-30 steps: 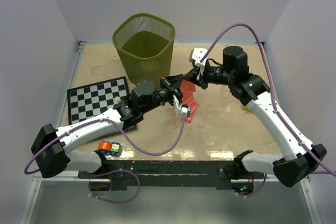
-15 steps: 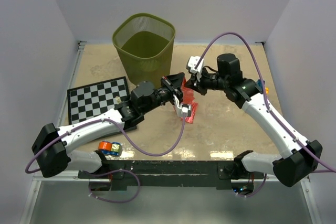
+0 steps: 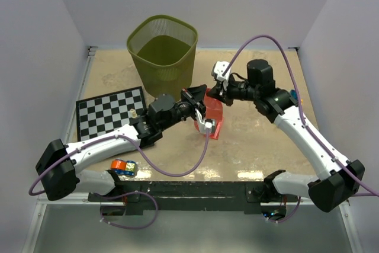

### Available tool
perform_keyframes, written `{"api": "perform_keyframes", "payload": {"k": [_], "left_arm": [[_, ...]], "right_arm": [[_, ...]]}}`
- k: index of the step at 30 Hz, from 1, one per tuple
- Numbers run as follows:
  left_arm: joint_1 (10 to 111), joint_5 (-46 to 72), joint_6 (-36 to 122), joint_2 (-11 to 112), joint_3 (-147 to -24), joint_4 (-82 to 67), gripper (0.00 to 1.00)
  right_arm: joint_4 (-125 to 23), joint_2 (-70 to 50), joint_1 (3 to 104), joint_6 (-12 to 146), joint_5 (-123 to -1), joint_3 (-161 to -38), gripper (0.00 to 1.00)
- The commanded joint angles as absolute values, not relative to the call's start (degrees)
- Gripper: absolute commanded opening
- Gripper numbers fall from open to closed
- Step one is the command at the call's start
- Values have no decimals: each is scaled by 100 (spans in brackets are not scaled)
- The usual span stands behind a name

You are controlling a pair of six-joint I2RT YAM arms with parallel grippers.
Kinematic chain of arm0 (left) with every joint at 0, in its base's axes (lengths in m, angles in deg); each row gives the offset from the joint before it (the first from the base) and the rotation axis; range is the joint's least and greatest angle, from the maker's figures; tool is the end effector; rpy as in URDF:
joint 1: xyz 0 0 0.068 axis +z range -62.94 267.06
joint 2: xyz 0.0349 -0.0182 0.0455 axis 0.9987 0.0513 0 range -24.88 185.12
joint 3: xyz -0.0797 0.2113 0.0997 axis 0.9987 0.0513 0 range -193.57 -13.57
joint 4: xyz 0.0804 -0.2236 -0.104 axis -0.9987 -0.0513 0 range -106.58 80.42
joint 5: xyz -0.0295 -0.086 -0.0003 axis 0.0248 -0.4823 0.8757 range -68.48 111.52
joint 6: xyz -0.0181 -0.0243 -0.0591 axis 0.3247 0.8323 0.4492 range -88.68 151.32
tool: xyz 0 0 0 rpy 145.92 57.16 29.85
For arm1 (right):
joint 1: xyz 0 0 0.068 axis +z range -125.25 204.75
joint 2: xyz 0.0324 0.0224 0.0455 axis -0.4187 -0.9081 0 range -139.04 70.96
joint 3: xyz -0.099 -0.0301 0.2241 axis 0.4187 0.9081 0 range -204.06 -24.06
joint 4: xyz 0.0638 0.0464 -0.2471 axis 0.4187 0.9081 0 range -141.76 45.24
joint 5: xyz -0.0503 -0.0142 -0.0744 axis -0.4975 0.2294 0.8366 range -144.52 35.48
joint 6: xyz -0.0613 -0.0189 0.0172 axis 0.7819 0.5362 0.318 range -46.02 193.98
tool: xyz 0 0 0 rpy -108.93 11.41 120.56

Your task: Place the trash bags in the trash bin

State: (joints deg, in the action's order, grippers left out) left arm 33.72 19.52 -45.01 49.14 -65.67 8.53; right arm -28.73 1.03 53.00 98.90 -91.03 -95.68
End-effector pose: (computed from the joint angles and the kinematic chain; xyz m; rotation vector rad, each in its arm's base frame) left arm 0.1948 -0.2647 0.2980 1.4997 0.6747 0.2784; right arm 0.2388 0.1638 0.3609 -1.2161 1.4868 0.6549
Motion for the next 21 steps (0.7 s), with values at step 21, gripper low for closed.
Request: {"api": "perform_keyframes", "payload": {"k": [21], "left_arm": [[3397,2407,-4646,4938,-6674,1722,0]], "right_arm": [[-2206,21,5358,10245,-9748,-9789,0]]}}
